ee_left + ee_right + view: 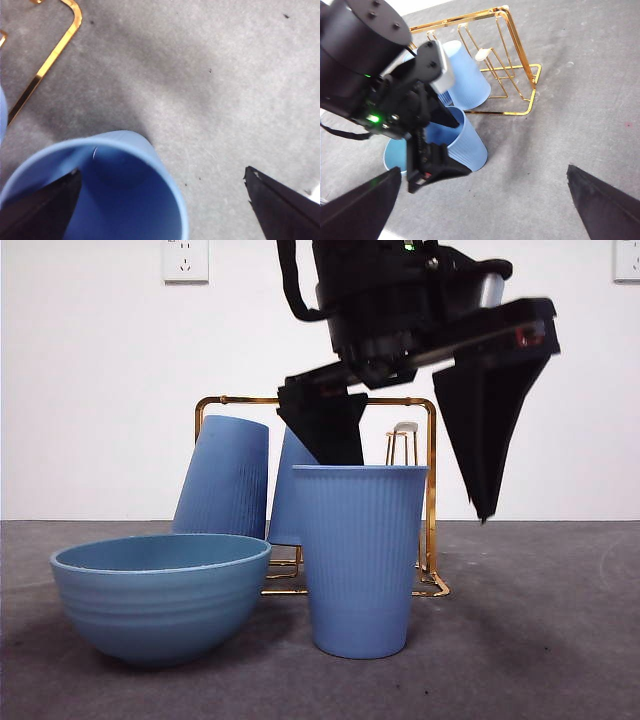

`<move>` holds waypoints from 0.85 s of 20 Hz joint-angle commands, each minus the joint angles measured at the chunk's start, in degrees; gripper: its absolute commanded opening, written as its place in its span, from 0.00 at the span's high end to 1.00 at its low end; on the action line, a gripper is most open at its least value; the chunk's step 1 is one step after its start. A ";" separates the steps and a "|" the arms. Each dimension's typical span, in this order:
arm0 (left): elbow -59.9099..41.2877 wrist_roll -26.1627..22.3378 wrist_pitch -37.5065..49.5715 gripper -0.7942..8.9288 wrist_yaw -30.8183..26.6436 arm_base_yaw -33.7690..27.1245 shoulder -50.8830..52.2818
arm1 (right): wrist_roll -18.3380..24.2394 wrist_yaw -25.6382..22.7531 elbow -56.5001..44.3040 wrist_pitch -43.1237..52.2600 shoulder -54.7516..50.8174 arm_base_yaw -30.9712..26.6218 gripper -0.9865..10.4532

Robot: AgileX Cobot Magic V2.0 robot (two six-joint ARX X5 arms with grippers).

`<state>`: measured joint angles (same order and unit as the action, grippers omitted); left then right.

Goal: Right arm lift cup from the cupboard, then place it on the right of the bowl

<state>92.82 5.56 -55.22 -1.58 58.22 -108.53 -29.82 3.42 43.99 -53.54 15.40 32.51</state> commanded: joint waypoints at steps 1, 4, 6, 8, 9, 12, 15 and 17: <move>1.55 0.98 -0.77 0.37 -0.15 0.72 3.39 | 0.31 -0.07 0.74 0.33 0.11 0.26 0.44; 1.55 1.55 -2.75 0.37 -0.15 0.70 8.26 | 1.09 -0.04 0.74 0.33 0.11 0.26 0.44; 1.55 1.60 -4.98 0.37 -0.15 0.70 11.96 | 2.49 0.17 0.74 0.35 0.13 0.28 0.44; 1.51 2.01 -6.80 0.37 -0.15 0.61 15.56 | 3.96 0.74 0.74 0.37 0.13 0.28 0.44; 1.40 2.27 -6.97 0.37 -0.15 0.33 17.31 | 4.76 1.29 0.74 0.48 0.13 0.28 0.44; 0.11 2.51 -8.02 0.37 -0.15 -0.87 22.49 | 7.52 2.89 0.74 0.85 0.17 0.28 0.44; -4.42 2.49 -6.95 0.38 -0.15 -1.79 28.50 | 9.88 4.31 0.74 0.85 0.17 0.28 0.44; -9.84 2.67 -5.40 0.38 -0.15 -2.95 33.40 | 9.97 4.31 0.74 0.85 0.17 0.28 0.44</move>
<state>81.93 7.75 -60.71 -1.58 54.76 -74.65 -20.93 7.57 43.99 -53.32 15.40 32.51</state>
